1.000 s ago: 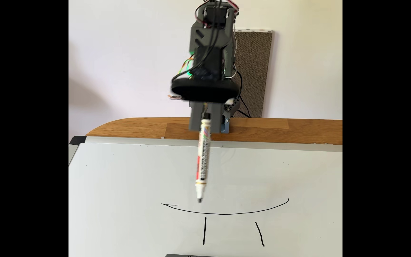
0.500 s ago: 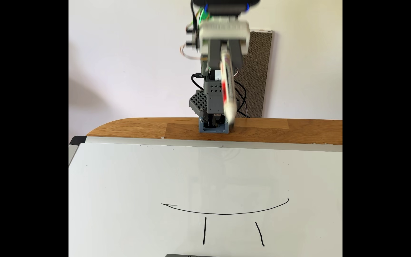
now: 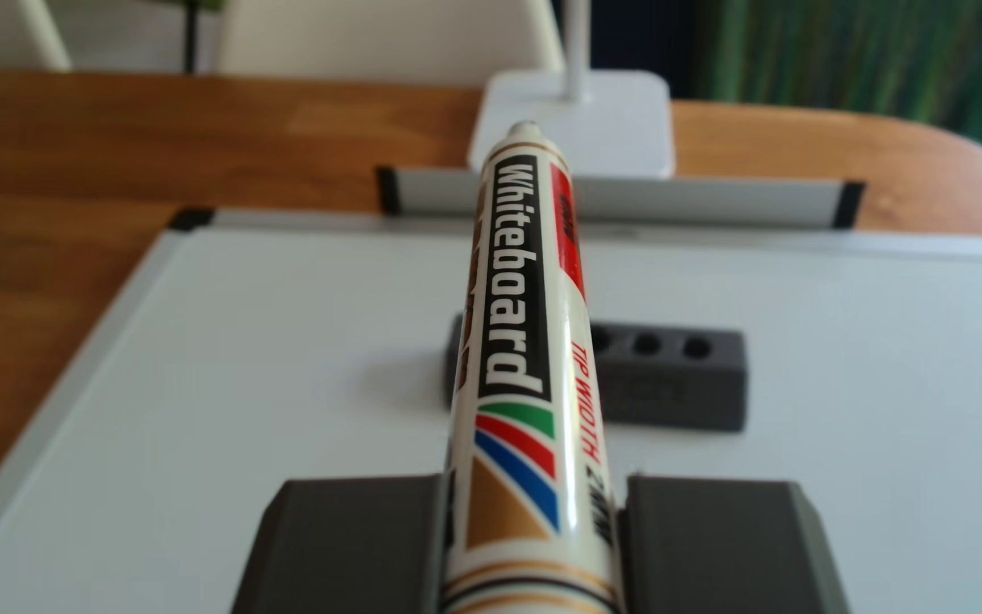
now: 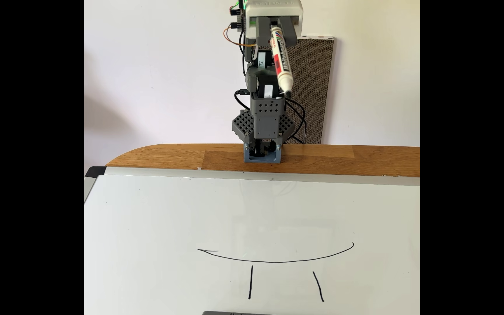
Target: Draw a face
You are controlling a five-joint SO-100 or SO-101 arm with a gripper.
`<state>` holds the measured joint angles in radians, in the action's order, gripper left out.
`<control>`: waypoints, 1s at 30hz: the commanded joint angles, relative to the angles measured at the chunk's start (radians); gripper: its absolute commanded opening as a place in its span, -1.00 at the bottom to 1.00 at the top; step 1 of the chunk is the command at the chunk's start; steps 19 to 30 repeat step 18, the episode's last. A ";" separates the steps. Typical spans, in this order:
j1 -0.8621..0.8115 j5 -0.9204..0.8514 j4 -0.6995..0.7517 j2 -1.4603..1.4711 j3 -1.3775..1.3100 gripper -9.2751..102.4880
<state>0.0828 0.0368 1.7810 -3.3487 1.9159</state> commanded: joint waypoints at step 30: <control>0.021 0.008 0.012 -0.080 -0.052 -0.85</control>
